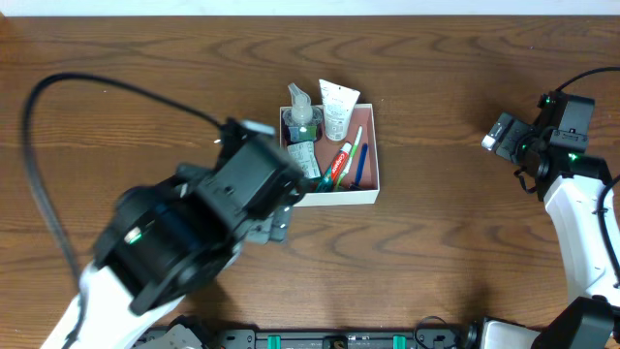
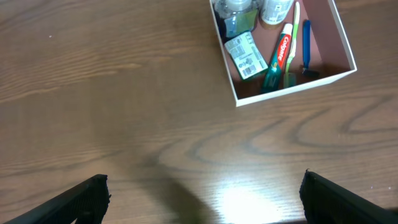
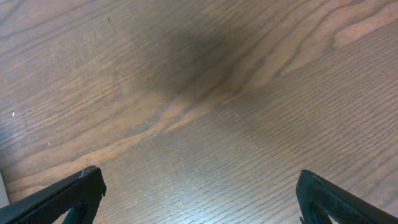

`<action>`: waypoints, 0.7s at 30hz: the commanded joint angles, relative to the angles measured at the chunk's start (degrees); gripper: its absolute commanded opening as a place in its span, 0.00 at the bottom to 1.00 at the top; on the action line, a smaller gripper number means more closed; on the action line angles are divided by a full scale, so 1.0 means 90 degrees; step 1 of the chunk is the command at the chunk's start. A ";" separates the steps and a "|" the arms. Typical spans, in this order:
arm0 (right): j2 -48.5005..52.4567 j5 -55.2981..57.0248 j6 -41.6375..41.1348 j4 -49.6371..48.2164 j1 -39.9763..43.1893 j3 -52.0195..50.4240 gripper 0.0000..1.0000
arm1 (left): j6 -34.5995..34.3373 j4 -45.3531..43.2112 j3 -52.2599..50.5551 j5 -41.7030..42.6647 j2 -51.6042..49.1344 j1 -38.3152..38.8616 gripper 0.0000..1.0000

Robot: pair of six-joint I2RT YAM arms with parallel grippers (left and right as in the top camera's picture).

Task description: Pack container

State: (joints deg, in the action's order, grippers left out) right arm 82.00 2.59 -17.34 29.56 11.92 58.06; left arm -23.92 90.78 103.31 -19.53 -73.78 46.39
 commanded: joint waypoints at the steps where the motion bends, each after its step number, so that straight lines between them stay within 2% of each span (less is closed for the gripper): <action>1: -0.0092 0.0066 0.0053 0.0007 0.0061 0.0080 0.99 | -0.0002 0.0073 0.0058 -0.0100 0.0505 -0.0010 0.98; 5: -0.0092 0.0066 0.0053 0.0007 0.0061 0.0080 0.99 | -0.0512 0.0153 0.0058 -0.0345 0.1195 -0.0010 0.98; 9: -0.0092 0.0066 0.0053 0.0007 0.0061 0.0080 0.99 | -0.0527 0.0160 -0.0124 -0.0741 0.1858 -0.0066 0.98; 13: -0.0092 0.0066 0.0053 0.0007 0.0061 0.0080 0.99 | -0.0466 -0.0299 -0.0670 -0.0957 0.2514 -0.0860 0.98; 18: -0.0092 0.0066 0.0053 0.0007 0.0061 0.0080 0.99 | 0.0374 -0.2115 -0.2157 -0.0644 0.3509 -0.2195 0.98; 21: -0.0092 0.0066 0.0053 0.0007 0.0061 0.0080 0.99 | 0.0862 -0.3640 -0.3436 -0.0240 0.4201 -0.2934 0.98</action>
State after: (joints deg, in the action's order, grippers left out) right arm 82.00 2.59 -17.34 29.52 11.92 58.06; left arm -22.15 64.36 80.51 -24.67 -40.18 24.80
